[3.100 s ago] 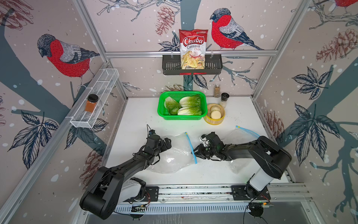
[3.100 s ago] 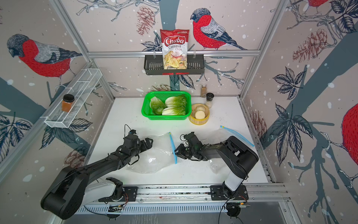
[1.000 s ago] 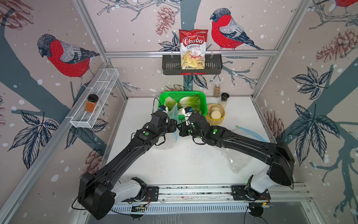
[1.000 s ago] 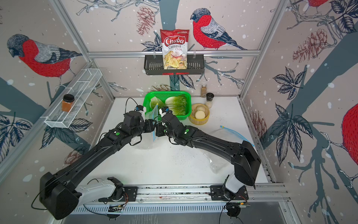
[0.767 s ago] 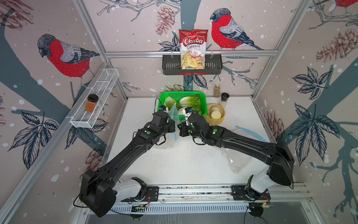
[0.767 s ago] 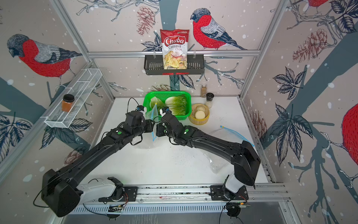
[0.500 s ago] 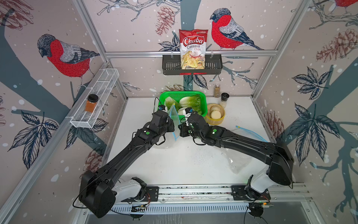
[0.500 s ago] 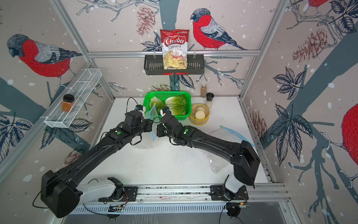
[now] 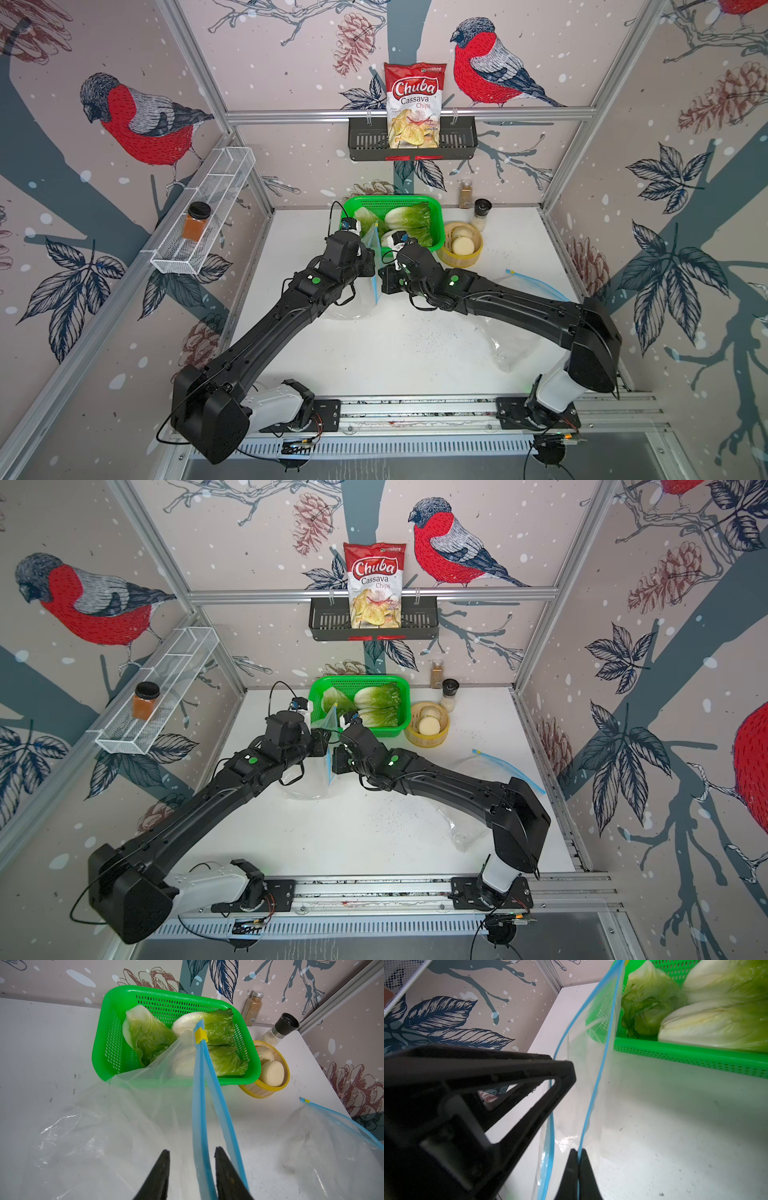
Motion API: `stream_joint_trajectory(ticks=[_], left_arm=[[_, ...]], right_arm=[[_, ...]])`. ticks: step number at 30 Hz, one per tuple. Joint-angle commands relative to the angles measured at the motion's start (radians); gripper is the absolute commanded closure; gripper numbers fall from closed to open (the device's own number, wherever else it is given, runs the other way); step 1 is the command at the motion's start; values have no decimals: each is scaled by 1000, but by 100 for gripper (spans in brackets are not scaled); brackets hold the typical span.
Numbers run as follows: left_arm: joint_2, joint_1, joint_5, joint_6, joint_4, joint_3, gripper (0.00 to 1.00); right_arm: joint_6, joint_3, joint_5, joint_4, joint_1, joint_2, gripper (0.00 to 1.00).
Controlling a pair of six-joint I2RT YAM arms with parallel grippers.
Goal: Put the chinese cabbages into a zipper bag and zip it
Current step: Open the zipper of the food storage bag at the center of the board.
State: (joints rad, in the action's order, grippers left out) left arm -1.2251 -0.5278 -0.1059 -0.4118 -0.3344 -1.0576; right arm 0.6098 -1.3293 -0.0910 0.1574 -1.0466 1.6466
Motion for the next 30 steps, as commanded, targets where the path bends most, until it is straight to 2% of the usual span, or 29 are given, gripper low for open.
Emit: stream_joint_trajectory(ticks=[1, 7, 10, 12, 17, 19, 22, 26, 28, 30], left_arm=[[-17, -1, 33, 28, -8, -16, 64], [-54, -1, 26, 34, -20, -20, 70], [-51, -1, 9, 34, -28, -24, 79], [-39, -1, -10, 36, -34, -22, 79], [-13, -1, -49, 40, -31, -11, 89], [-9, -1, -52, 41, -24, -7, 96], [-5, -1, -40, 42, -6, -2, 98], [7, -1, 20, 48, 32, 14, 100], [16, -1, 17, 51, 37, 24, 100], [22, -1, -5, 53, 20, 27, 100]], right_arm=[[10, -14, 2, -18, -2, 5, 95], [7, -27, -3, -18, -4, 7, 95], [7, -30, -26, -3, -3, 7, 95], [8, -30, -45, 14, -2, 8, 95], [16, -18, -37, 13, -2, 2, 95], [19, -15, -35, 18, -1, 4, 94], [32, -4, -18, 6, 11, 4, 93], [45, -6, 25, -19, 34, 18, 79], [45, -12, 29, -19, 48, 35, 69], [51, -13, 39, -18, 65, 50, 65]])
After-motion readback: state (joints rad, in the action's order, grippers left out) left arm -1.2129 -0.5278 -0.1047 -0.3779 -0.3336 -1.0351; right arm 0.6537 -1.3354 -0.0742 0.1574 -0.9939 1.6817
